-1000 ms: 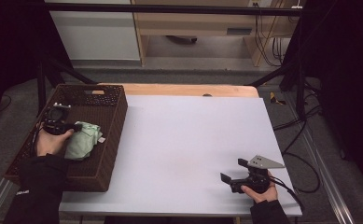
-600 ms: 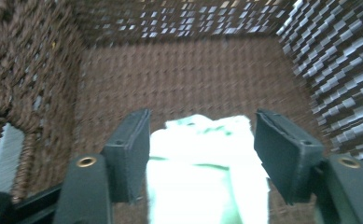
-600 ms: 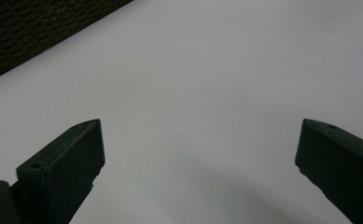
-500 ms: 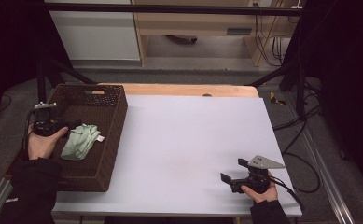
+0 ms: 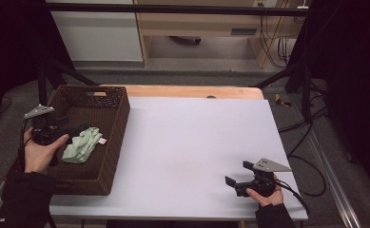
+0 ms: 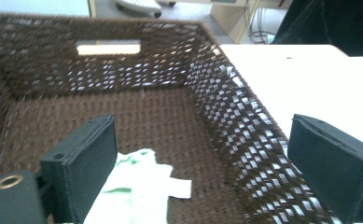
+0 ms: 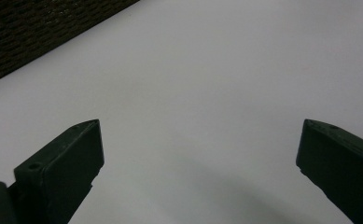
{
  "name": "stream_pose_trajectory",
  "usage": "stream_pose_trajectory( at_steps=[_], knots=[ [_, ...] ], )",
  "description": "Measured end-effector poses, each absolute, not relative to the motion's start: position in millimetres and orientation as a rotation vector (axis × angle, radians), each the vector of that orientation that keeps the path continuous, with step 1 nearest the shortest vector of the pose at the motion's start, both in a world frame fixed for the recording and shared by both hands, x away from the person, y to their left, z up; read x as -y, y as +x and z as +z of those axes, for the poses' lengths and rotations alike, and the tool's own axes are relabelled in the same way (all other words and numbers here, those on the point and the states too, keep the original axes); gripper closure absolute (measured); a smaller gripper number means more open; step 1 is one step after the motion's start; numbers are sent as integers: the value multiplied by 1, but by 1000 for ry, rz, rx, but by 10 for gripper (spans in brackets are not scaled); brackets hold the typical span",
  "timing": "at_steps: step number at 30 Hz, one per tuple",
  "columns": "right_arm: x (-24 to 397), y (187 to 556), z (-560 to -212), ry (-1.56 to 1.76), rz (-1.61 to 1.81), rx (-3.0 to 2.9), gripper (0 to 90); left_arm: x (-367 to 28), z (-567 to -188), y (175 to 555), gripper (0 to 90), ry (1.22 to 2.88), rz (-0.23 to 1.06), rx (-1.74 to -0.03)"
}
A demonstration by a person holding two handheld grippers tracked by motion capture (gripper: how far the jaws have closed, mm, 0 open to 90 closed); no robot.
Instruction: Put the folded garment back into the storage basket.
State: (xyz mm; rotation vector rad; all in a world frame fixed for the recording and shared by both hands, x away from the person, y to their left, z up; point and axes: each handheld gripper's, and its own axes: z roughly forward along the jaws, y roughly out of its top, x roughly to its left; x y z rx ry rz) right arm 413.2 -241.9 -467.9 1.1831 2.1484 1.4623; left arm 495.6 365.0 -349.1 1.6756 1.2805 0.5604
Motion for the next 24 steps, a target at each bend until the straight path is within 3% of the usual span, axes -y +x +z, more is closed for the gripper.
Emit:
stream_pose_trajectory(
  at_steps=[24],
  knots=[
    [243,413,-467,1169,1472,-2149,13,-291,-323,459,18,1711,532,-989]
  ],
)
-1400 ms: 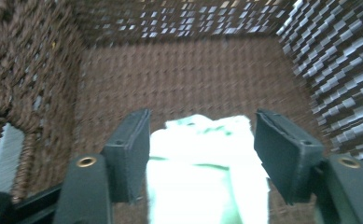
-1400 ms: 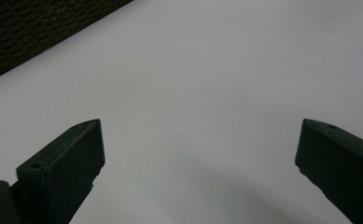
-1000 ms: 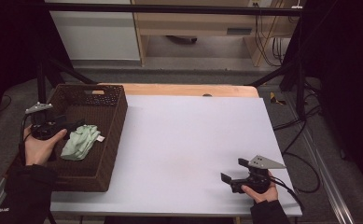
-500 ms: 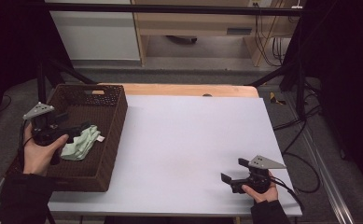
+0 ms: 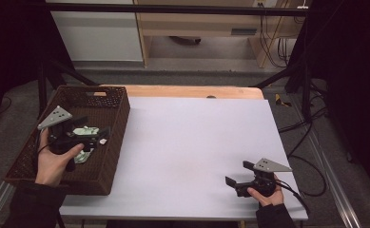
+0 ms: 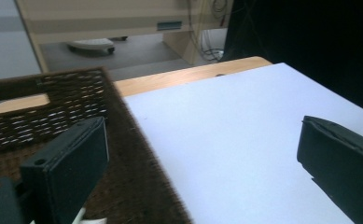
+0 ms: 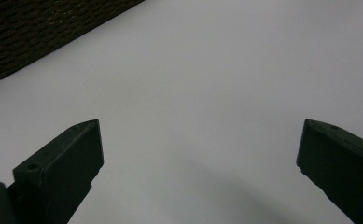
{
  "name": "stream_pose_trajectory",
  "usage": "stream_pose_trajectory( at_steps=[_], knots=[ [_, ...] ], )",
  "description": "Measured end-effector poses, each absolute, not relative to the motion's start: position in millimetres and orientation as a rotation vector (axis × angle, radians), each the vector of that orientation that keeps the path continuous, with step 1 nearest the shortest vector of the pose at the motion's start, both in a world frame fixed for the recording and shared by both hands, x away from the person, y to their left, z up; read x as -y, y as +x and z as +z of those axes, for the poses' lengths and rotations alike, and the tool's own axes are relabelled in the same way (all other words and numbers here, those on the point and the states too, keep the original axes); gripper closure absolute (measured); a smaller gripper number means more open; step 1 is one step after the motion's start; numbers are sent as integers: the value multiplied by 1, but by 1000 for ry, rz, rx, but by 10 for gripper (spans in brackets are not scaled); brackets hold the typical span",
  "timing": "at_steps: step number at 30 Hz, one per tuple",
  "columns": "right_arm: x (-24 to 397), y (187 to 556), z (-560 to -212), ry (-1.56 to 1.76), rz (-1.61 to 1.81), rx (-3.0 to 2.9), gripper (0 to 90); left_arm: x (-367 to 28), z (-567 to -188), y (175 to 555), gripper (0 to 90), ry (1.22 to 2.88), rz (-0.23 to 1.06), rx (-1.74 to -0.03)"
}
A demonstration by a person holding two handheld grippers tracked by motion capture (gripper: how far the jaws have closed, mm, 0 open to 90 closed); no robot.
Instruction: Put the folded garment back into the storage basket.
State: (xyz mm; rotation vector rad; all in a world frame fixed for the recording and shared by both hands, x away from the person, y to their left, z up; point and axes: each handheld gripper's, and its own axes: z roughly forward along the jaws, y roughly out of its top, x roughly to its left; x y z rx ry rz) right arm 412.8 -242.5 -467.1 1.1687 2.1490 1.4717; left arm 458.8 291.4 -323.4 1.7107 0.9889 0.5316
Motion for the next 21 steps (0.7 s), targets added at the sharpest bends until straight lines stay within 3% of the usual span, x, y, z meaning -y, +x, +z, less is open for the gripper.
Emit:
stream_pose_trajectory(
  at_steps=[21],
  knots=[
    [244,412,-466,1154,1478,-2157,12,-214,-355,443,18,1774,400,-836]
  ],
)
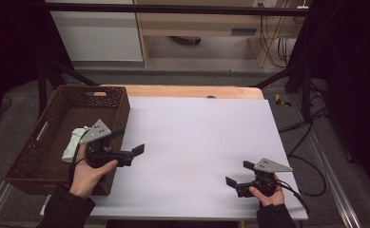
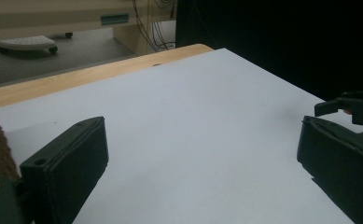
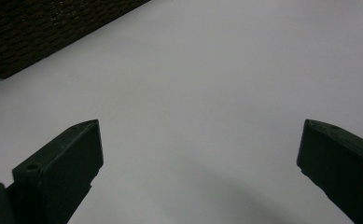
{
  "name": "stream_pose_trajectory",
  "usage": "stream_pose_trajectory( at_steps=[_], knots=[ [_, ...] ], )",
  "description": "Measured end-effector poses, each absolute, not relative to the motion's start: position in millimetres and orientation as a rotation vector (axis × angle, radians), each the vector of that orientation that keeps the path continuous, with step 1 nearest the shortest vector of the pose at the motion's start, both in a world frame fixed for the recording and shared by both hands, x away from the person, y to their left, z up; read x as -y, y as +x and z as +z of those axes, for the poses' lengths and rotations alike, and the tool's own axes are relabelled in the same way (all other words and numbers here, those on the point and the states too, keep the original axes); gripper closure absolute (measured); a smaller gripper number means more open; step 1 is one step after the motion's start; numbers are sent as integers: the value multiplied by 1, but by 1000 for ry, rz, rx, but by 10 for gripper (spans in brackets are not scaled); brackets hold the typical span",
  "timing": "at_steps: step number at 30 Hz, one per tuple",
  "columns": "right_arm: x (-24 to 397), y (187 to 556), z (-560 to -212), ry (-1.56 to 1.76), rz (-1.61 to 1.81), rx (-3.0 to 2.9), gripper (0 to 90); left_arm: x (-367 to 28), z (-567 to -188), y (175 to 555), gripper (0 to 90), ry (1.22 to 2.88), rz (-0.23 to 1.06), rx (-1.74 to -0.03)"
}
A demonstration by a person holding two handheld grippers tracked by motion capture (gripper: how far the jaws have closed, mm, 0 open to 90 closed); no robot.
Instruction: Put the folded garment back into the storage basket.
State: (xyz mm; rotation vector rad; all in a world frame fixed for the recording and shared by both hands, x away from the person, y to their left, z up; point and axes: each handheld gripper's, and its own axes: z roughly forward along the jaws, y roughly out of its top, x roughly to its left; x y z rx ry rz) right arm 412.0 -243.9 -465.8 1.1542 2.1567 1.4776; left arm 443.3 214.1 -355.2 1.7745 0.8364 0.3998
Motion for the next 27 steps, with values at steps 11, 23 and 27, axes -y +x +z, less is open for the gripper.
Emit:
stream_pose_trajectory(
  at_steps=[11,23,27],
  knots=[
    [245,412,-466,1143,1466,-2166,10,-193,-393,435,18,1818,333,-817],
    [245,412,-468,1126,1465,-2183,9,-190,-437,423,18,1865,279,-831],
    [249,412,-470,1129,1482,-2175,9,-189,-448,421,18,1886,266,-832]
  ],
)
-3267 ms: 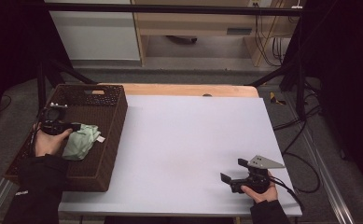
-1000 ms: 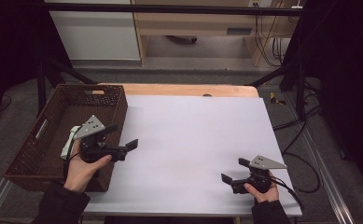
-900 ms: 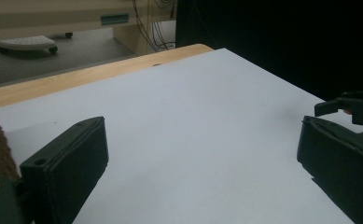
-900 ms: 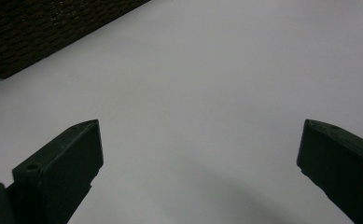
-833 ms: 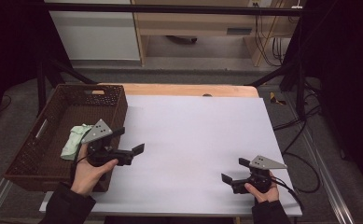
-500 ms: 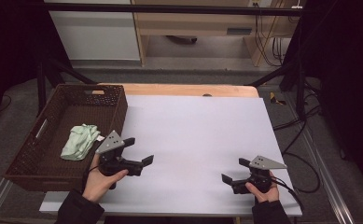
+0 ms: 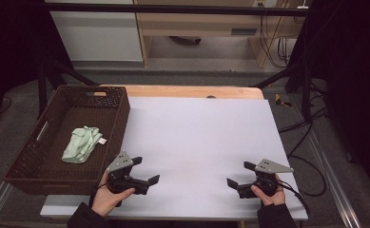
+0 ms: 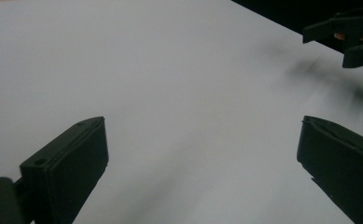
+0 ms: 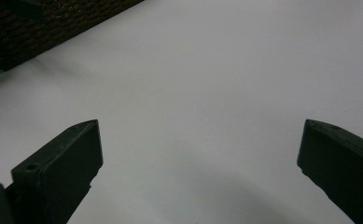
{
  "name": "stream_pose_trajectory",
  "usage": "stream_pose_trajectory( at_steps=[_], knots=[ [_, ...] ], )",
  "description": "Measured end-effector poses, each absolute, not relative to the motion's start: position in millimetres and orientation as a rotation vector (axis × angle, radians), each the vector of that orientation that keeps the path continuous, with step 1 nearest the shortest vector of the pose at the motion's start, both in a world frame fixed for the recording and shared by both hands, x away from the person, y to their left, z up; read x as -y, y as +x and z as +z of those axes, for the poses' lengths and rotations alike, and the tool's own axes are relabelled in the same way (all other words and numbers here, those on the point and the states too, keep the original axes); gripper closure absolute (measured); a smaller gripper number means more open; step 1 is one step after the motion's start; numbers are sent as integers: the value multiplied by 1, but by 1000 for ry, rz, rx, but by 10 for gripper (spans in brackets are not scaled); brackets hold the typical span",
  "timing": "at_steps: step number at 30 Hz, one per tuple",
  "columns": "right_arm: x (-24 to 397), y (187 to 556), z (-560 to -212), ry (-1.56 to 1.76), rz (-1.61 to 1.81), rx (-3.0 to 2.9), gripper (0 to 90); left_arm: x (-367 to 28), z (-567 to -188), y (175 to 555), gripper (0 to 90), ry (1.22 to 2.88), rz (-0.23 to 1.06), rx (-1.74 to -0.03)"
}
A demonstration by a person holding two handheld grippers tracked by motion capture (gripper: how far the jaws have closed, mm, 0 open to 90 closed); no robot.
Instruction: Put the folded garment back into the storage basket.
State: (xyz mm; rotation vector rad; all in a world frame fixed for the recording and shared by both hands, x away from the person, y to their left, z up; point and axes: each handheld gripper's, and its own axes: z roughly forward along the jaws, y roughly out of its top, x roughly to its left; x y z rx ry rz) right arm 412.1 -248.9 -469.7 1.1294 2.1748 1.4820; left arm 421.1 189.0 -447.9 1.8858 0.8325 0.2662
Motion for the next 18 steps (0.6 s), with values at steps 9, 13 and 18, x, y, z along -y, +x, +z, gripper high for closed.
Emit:
stream_pose_trajectory(
  at_steps=[9,13,18],
  knots=[
    [253,413,-473,1134,1484,-2178,10,-191,-458,419,18,1856,241,-831],
    [254,413,-474,1133,1485,-2179,10,-191,-463,418,18,1873,237,-834],
    [253,413,-474,1139,1483,-2184,10,-191,-467,418,18,1880,234,-837]
  ],
)
